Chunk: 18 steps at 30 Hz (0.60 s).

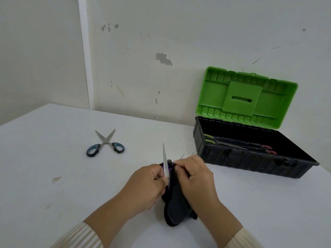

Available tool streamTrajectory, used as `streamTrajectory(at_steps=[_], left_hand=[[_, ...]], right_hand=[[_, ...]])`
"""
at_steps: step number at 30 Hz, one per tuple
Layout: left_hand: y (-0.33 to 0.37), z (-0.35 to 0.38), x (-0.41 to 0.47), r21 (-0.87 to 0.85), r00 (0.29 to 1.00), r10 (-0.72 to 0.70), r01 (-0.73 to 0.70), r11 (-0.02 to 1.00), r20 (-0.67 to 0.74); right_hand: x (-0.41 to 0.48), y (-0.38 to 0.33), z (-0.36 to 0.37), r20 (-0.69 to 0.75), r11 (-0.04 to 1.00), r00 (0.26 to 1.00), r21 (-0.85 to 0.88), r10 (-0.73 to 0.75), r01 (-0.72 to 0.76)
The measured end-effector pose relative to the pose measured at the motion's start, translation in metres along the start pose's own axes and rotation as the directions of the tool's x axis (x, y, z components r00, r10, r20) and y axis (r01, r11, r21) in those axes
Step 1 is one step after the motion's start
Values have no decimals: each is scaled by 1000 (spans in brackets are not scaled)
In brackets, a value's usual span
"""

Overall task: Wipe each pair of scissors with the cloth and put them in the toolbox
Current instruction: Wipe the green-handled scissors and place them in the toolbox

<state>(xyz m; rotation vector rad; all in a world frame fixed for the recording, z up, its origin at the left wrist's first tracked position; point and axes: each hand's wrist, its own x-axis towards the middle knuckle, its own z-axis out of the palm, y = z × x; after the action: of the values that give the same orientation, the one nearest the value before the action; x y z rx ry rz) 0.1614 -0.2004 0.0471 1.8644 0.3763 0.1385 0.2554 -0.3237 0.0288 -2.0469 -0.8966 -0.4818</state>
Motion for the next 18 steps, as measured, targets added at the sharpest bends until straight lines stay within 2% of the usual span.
streamTrajectory(at_steps=[3, 6, 8, 9, 11, 13, 14, 15, 16, 18], left_hand=[[1, -3, -1, -3, 1000, 0, 0, 1000, 13], [6, -4, -4, -15, 998, -20, 21, 1000, 60], [8, -6, -5, -31, 998, -32, 33, 999, 52], [9, -8, -5, -33, 998, -36, 37, 999, 41], [10, -8, -5, -24, 999, -40, 41, 999, 32], [8, -8, -6, -22, 998, -35, 36, 999, 43], [7, -8, -6, -17, 998, -33, 34, 999, 57], [7, -7, -6, -8, 997, -31, 32, 999, 73], [6, -6, -7, -2, 996, -31, 31, 1000, 89], [7, -5, -7, -5, 995, -28, 29, 1000, 94]], right_hand=[[2, 2, -1, -18, 999, 999, 19, 35, -35], [20, 20, -18, -132, 956, 947, 73, 292, -284], [15, 19, -27, -185, 930, 914, 149, 360, -336], [10, 14, -26, -192, 947, 931, 141, 311, -287], [-3, -3, -16, -116, 994, 988, 44, 101, -97], [-10, -9, -2, -5, 996, 997, -33, -79, 79], [-6, -6, 1, 5, 994, 995, -50, -99, 99], [0, 0, 0, -29, 997, 998, -49, -56, 55], [7, 7, -3, -82, 998, 996, -31, 46, -49], [16, 18, -18, -174, 958, 942, 50, 286, -282]])
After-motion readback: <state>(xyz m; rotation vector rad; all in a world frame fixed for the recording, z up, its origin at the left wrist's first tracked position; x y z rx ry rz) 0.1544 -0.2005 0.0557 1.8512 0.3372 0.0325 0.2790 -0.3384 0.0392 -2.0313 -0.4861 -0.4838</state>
